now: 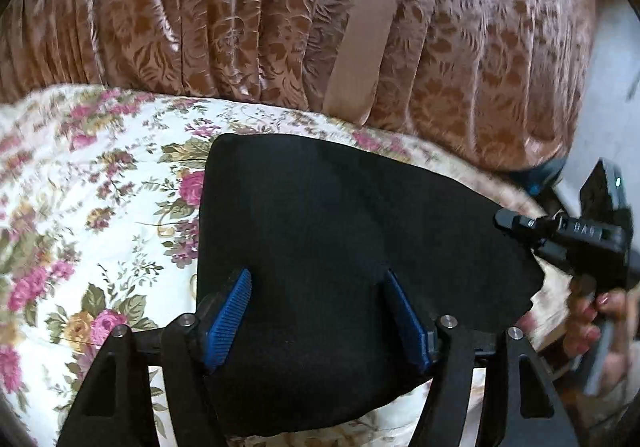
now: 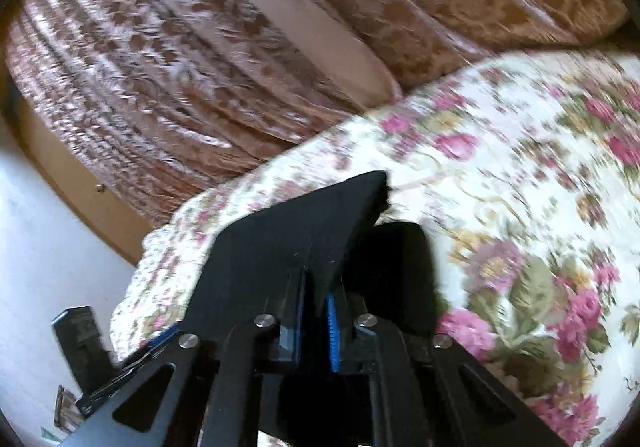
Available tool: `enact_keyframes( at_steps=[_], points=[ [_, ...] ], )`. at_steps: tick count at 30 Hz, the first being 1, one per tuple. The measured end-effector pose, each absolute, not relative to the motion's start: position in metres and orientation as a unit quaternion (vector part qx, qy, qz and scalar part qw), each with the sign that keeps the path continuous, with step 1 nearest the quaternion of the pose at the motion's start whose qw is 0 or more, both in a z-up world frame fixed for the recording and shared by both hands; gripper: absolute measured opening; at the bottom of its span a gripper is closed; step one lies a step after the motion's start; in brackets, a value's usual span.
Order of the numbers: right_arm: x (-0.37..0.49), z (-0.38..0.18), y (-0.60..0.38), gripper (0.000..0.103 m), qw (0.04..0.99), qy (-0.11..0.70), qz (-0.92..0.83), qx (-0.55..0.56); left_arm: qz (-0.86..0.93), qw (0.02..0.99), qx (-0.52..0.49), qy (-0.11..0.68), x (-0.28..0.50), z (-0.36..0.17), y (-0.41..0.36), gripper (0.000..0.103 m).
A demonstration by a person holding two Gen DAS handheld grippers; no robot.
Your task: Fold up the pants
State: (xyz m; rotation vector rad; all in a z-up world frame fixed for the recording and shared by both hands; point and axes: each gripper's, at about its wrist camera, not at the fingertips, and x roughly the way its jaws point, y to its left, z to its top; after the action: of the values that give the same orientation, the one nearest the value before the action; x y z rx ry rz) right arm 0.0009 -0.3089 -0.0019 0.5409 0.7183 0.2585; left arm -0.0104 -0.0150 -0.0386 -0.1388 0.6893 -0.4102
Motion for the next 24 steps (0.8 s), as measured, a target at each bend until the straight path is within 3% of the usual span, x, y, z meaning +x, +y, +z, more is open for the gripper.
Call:
enact_keyframes(
  at_steps=[6, 9, 10, 12, 17, 21, 24],
  points=[
    [0.003, -0.045, -0.331, 0.006, 0.863, 0.379, 0.108, 0.317, -0.195, 0.921, -0.030, 0.336, -0.014, -0.051, -0.027, 0.079],
    [-0.003, -0.053, -0.328, 0.011, 0.860, 0.372, 0.116, 0.329, -0.195, 0.919, -0.019, 0.342, -0.012, -0.058, -0.030, 0.081],
    [-0.006, -0.052, -0.329, 0.017, 0.861, 0.369, 0.113, 0.332, -0.195, 0.920, -0.019, 0.341, -0.013, -0.057, -0.030, 0.081],
    [-0.010, -0.046, -0.328, 0.026, 0.873, 0.359, 0.088, 0.317, -0.198, 0.918, -0.028, 0.342, -0.013, -0.052, -0.026, 0.080],
    [-0.019, -0.004, -0.319, 0.026, 0.917, 0.314, 0.052, 0.242, -0.206, 0.918, -0.076, 0.331, -0.010, -0.024, -0.007, 0.077],
    [-0.006, 0.032, -0.284, 0.026, 0.933, 0.308, 0.069, 0.170, -0.184, 0.930, -0.047, 0.315, 0.013, 0.001, -0.008, 0.076],
    [0.023, 0.045, -0.251, 0.026, 0.933, 0.334, 0.073, 0.115, -0.175, 0.927, -0.008, 0.333, 0.040, 0.007, -0.020, 0.067]
  ],
)
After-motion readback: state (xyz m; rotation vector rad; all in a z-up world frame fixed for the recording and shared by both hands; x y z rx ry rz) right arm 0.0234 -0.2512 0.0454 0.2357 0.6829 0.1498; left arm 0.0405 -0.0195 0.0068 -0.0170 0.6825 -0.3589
